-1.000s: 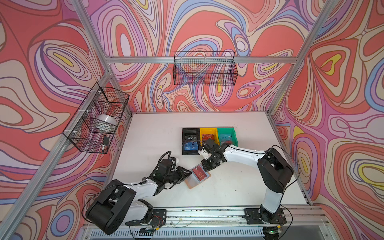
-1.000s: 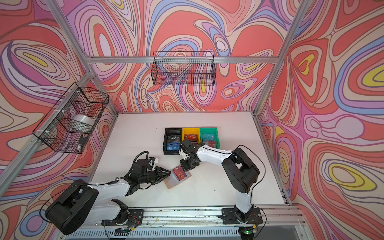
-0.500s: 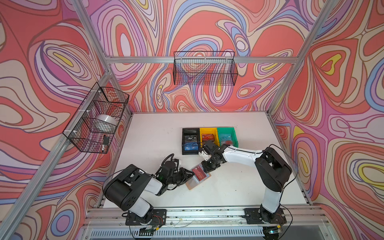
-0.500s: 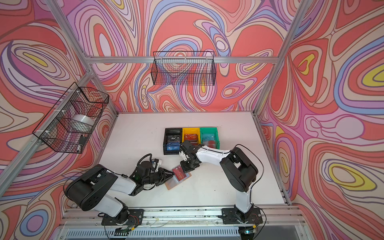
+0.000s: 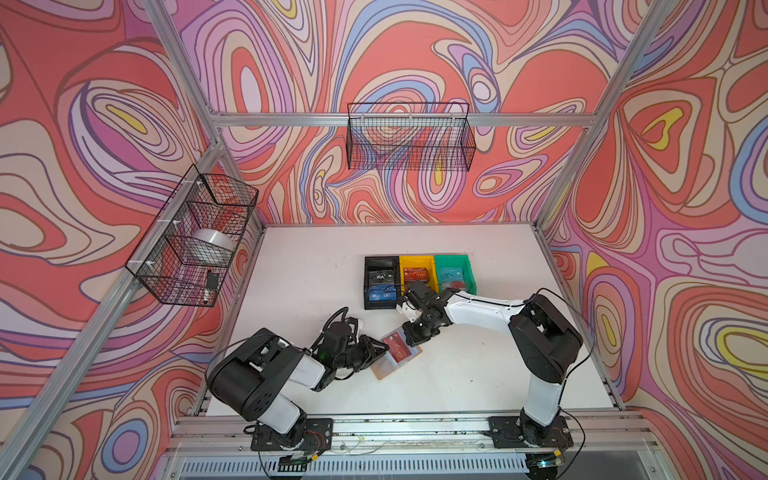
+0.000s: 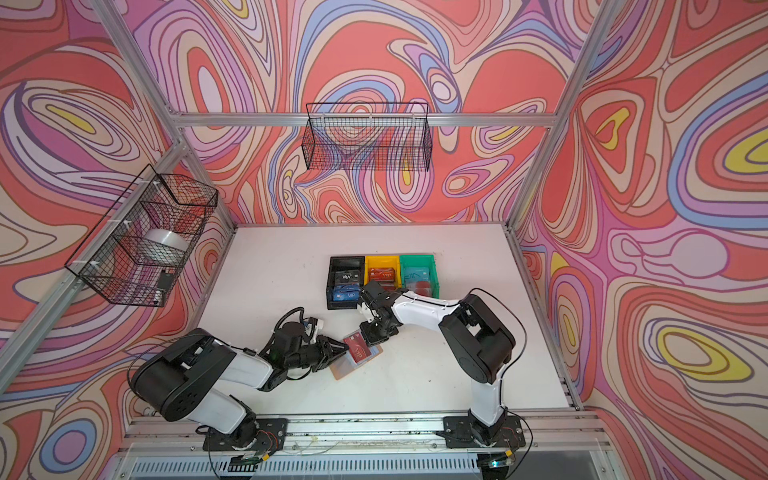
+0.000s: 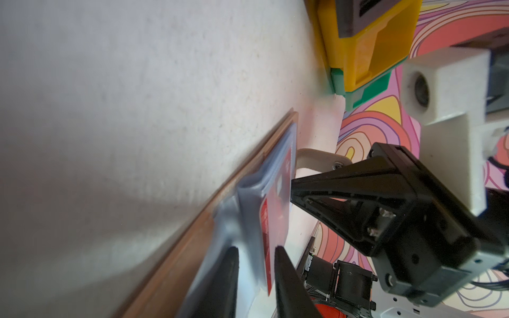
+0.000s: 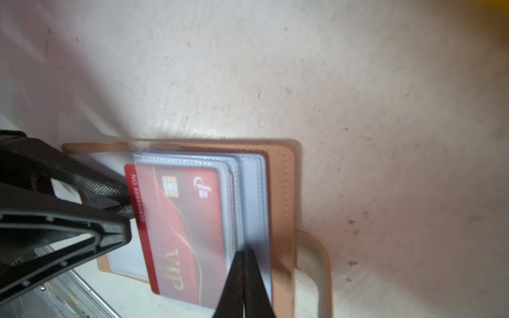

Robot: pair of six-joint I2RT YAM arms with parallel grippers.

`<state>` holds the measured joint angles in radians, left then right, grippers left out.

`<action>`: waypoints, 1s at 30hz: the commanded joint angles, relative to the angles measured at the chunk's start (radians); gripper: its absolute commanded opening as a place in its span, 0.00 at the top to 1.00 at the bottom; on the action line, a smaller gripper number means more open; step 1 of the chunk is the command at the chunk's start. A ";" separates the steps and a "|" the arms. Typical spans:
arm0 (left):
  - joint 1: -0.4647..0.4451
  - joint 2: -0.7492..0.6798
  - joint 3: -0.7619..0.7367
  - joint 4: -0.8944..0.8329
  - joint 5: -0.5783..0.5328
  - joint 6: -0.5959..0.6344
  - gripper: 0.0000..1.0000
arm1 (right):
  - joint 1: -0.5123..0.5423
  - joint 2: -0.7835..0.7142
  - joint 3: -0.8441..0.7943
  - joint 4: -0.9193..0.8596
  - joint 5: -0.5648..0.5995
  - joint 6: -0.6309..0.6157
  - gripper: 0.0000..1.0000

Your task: Take the credit cards out of the card holder

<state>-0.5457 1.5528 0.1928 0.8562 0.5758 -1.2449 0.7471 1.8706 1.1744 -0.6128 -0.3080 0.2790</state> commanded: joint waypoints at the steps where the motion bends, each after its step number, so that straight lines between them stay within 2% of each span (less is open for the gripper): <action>1: -0.005 0.017 0.015 -0.013 -0.015 0.011 0.75 | 0.010 0.024 0.002 0.013 -0.025 -0.001 0.95; 9: -0.005 0.023 0.018 -0.030 -0.019 0.022 0.83 | 0.014 0.028 0.001 0.012 -0.014 -0.003 0.95; 22: -0.006 0.008 0.034 -0.073 -0.026 0.035 0.82 | 0.013 0.031 -0.002 0.009 -0.009 -0.006 0.95; 30: -0.007 -0.018 0.039 -0.113 -0.031 0.047 0.81 | 0.013 -0.077 0.019 -0.014 0.074 -0.024 0.96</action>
<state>-0.5491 1.5509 0.2211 0.7883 0.5663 -1.2179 0.7544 1.8545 1.1744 -0.6186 -0.2752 0.2718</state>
